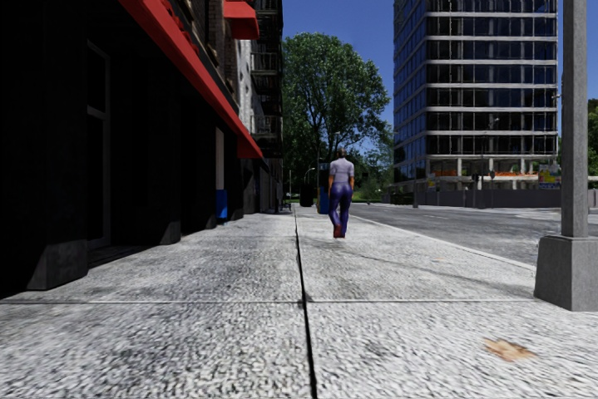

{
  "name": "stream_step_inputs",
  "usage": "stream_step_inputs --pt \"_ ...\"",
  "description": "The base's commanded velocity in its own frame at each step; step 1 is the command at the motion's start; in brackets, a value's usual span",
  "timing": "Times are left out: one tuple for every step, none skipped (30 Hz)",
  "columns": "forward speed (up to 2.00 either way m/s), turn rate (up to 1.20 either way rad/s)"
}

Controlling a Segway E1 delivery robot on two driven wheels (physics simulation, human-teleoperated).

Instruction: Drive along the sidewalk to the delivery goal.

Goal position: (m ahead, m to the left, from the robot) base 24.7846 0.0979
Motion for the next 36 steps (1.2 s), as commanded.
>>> stream_step_inputs --pt "2.00 0.00" --pt "2.00 0.00" --pt "2.00 0.00" --pt "2.00 0.00" --pt "2.00 0.00" --pt "2.00 0.00" --pt "2.00 0.00" --pt "2.00 0.00" --pt "2.00 0.00" --pt "2.00 0.00" --pt "2.00 0.00" --pt "2.00 0.00" --pt "2.00 0.00" --pt "2.00 0.00" --pt "2.00 0.00" --pt "2.00 0.00" --pt "2.00 0.00" --pt "2.00 0.00" --pt "2.00 0.00" --pt "2.00 0.00" --pt "2.00 0.00" --pt "2.00 0.00" --pt "2.00 0.00" --pt "2.00 0.00" --pt "2.00 0.00" --pt "2.00 0.00" --pt "2.00 0.00" --pt "2.00 0.00" --pt "2.00 0.00" --pt "2.00 0.00" --pt "2.00 0.00" --pt "2.00 0.00" --pt "2.00 0.00" --pt "2.00 0.00" --pt "2.00 0.00" --pt "2.00 0.00"
